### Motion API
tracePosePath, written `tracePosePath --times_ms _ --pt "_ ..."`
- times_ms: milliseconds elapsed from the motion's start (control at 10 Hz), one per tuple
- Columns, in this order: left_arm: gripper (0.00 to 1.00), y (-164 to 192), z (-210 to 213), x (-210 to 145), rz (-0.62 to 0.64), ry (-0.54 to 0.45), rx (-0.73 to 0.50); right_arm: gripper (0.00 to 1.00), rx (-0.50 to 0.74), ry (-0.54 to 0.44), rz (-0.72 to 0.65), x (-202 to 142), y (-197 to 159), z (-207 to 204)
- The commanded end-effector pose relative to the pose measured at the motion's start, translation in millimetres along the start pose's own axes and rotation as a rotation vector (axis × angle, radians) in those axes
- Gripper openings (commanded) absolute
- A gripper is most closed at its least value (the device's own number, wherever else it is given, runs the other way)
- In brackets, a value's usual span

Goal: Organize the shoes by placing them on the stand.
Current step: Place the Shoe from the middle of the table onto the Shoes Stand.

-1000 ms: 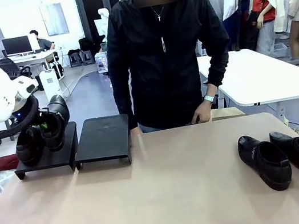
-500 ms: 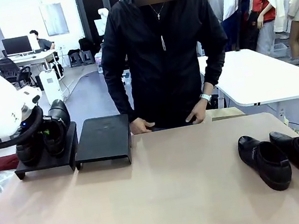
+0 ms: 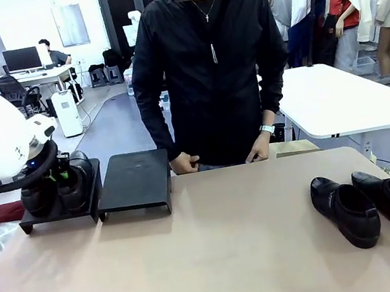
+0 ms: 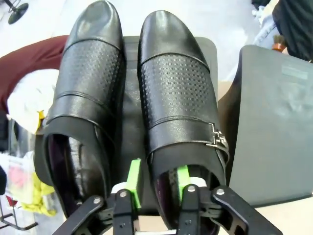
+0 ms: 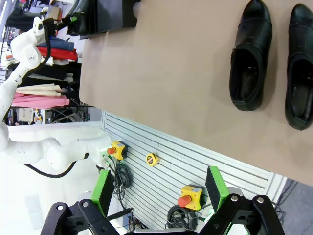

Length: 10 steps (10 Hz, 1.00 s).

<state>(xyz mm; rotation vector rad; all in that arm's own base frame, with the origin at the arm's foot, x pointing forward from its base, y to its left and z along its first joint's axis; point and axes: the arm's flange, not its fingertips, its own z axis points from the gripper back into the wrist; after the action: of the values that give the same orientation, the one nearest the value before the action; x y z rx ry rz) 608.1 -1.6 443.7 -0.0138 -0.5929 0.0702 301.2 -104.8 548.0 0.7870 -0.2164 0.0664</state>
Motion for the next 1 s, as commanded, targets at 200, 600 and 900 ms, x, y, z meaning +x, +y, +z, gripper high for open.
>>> tracePosePath --times_ms 200,600,900 --pt "1.0 -9.3 40.6 0.0 0.011 -0.06 0.01 1.0 0.033 -0.005 0.022 2.1 1.6 1.4" --pt "1.0 -15.5 157.3 -35.8 -0.019 0.006 -0.07 1.0 0.033 -0.005 0.022 2.1 1.6 1.4" --pt "1.0 -22.1 224.6 -107.5 -0.197 0.378 -0.489 1.0 0.033 -0.005 0.022 2.1 1.6 1.4"
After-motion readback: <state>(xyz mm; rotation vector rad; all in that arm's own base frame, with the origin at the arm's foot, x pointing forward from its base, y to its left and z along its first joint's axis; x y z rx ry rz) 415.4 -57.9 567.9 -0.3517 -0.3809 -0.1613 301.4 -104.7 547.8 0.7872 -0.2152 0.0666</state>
